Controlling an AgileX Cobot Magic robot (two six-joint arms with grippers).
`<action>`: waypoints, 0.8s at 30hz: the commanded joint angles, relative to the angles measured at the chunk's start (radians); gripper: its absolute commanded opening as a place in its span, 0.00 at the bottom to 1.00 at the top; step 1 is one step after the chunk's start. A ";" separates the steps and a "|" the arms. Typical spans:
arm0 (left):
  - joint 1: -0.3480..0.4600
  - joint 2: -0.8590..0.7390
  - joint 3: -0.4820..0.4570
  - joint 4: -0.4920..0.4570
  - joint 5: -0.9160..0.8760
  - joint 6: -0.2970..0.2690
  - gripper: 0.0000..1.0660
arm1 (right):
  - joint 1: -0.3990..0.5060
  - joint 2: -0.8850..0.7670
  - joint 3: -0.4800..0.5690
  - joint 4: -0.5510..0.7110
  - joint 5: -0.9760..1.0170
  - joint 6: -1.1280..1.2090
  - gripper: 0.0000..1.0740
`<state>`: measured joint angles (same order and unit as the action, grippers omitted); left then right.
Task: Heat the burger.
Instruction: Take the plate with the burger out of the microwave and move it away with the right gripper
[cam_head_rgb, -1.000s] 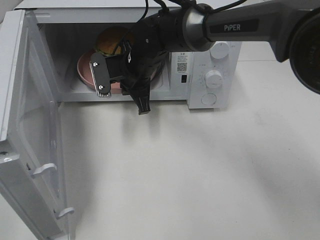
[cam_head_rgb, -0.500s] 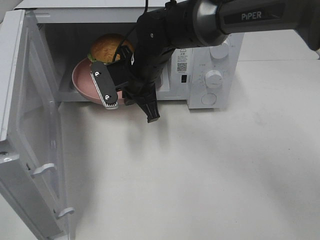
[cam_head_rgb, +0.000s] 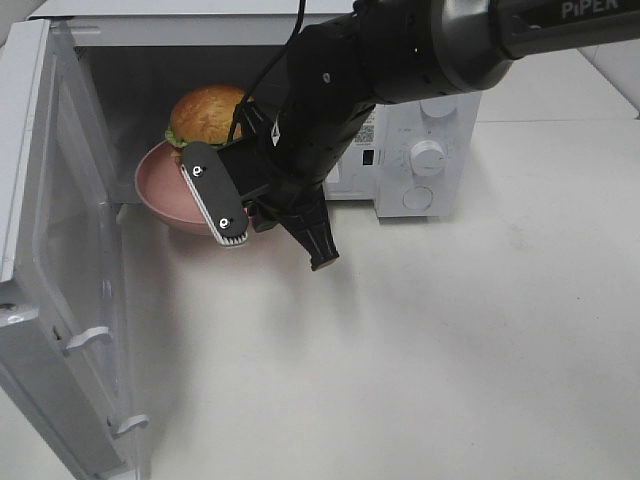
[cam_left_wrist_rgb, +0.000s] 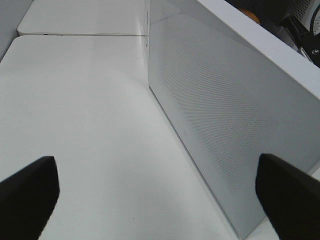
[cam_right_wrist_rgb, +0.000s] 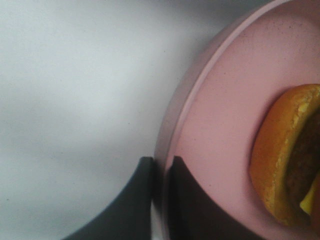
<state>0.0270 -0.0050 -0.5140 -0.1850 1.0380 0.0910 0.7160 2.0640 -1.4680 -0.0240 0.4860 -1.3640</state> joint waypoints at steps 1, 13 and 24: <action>0.005 -0.008 -0.001 -0.004 -0.010 -0.003 0.94 | 0.007 -0.054 0.031 -0.013 -0.092 -0.014 0.00; 0.005 -0.008 -0.001 -0.004 -0.010 -0.003 0.94 | 0.007 -0.208 0.286 -0.055 -0.263 -0.013 0.00; 0.005 -0.008 -0.001 -0.004 -0.010 -0.003 0.94 | 0.007 -0.352 0.491 -0.056 -0.347 -0.013 0.00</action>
<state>0.0270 -0.0050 -0.5140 -0.1850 1.0380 0.0910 0.7210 1.7430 -0.9700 -0.0690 0.2210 -1.3660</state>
